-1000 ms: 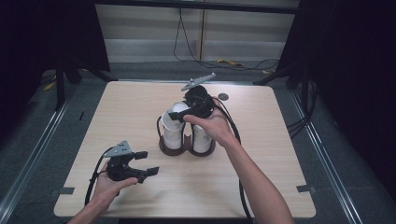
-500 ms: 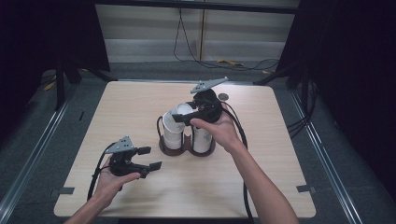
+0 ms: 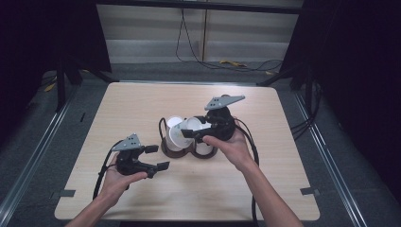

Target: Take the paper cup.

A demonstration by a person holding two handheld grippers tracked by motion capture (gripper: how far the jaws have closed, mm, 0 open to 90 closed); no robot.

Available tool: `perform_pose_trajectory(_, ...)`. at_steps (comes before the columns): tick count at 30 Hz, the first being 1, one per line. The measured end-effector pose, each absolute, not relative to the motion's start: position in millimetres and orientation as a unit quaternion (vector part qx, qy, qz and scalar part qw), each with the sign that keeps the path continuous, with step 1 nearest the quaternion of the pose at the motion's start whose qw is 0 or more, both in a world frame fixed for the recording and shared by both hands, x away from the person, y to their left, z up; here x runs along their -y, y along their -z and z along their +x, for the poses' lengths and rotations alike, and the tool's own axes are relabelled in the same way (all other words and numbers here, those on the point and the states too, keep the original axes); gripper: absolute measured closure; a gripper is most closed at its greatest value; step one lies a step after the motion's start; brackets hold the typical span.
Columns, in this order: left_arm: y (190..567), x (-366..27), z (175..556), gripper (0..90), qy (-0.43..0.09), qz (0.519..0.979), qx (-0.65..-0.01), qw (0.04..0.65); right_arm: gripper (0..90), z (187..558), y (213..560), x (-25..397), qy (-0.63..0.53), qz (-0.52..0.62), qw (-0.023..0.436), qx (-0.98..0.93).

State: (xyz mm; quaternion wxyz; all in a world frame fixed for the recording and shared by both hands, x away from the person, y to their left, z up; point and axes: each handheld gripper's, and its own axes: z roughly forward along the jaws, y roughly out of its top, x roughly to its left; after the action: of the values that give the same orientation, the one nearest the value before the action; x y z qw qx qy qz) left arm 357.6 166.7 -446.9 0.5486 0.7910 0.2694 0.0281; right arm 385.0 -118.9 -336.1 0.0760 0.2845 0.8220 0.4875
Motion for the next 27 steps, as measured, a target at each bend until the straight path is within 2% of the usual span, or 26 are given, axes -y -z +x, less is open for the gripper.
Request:
perform_pose_trajectory(10, 445, -159, 359, 16.4, -0.013, 0.79, -0.264, 0.553, 37.7, 369, 361, 127, -0.493, 0.295, 0.06, -0.816)
perform_pose_trajectory(11, 443, -157, 359, 16.4, -0.015, 0.794, -0.263, 0.548, 37.7, 368, 363, 127, -0.492, 0.297, 0.058, -0.816)
perform_pose_trajectory(13, 439, -156, 353, 16.3, -0.052, 0.793, -0.258, 0.55, 37.7, 365, 366, 130, -0.495, 0.3, 0.063, -0.813)
perform_pose_trajectory(15, 440, -155, 353, 16.4, -0.038, 0.798, -0.255, 0.544, 37.8, 363, 372, 133, -0.499, 0.305, 0.058, -0.809)
perform_pose_trajectory(17, 440, -153, 350, 16.4, -0.059, 0.806, -0.246, 0.536, 37.8, 362, 378, 136, -0.5, 0.311, 0.054, -0.806)
perform_pose_trajectory(22, 440, -145, 350, 16.4, -0.028, 0.806, -0.242, 0.539, 37.9, 358, 389, 140, -0.512, 0.321, 0.04, -0.796)
perform_pose_trajectory(27, 439, -143, 348, 16.4, -0.029, 0.808, -0.234, 0.539, 37.9, 349, 392, 145, -0.528, 0.322, 0.038, -0.785)
